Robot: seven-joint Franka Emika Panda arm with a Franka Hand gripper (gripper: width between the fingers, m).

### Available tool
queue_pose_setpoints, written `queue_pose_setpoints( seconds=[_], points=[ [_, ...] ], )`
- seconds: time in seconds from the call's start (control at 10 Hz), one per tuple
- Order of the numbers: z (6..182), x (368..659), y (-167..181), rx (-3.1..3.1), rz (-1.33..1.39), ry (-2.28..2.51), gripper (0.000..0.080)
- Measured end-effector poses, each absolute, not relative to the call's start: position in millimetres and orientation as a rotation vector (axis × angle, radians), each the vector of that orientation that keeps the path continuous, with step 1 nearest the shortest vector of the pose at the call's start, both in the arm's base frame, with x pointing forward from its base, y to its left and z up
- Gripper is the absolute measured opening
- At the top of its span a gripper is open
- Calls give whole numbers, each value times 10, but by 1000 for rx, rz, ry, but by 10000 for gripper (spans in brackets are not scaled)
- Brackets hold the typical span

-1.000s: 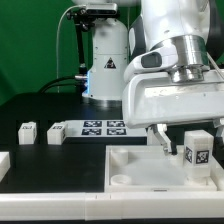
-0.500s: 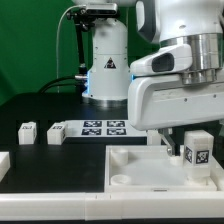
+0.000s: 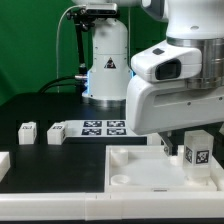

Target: Assemble one leg

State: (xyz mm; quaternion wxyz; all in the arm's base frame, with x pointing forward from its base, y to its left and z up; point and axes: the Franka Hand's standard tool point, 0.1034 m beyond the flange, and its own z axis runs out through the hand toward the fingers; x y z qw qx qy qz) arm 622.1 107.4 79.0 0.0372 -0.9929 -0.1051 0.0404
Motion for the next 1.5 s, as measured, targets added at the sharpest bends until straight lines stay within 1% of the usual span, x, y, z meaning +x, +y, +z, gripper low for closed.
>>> queue_pose_setpoints(
  seconds=[0.3, 0.4, 0.5, 0.6, 0.7, 1.0, 1.1, 1.3, 1.5],
  points=[
    [819, 6239, 1103, -3047, 109, -327, 649],
    [811, 6237, 1104, -3047, 110, -328, 558],
    [812, 6237, 1103, -3047, 110, -327, 558],
    [812, 6237, 1103, -3047, 110, -327, 345],
    [812, 6237, 1103, -3047, 110, -327, 291],
    [812, 6237, 1104, -3054, 112, -261, 291],
    [812, 6236, 1109, -3061, 116, -174, 291],
    [807, 6262, 1140, -3054, 46, 290, 291],
    [818, 6239, 1176, -2995, 61, 655, 291]
  ],
)
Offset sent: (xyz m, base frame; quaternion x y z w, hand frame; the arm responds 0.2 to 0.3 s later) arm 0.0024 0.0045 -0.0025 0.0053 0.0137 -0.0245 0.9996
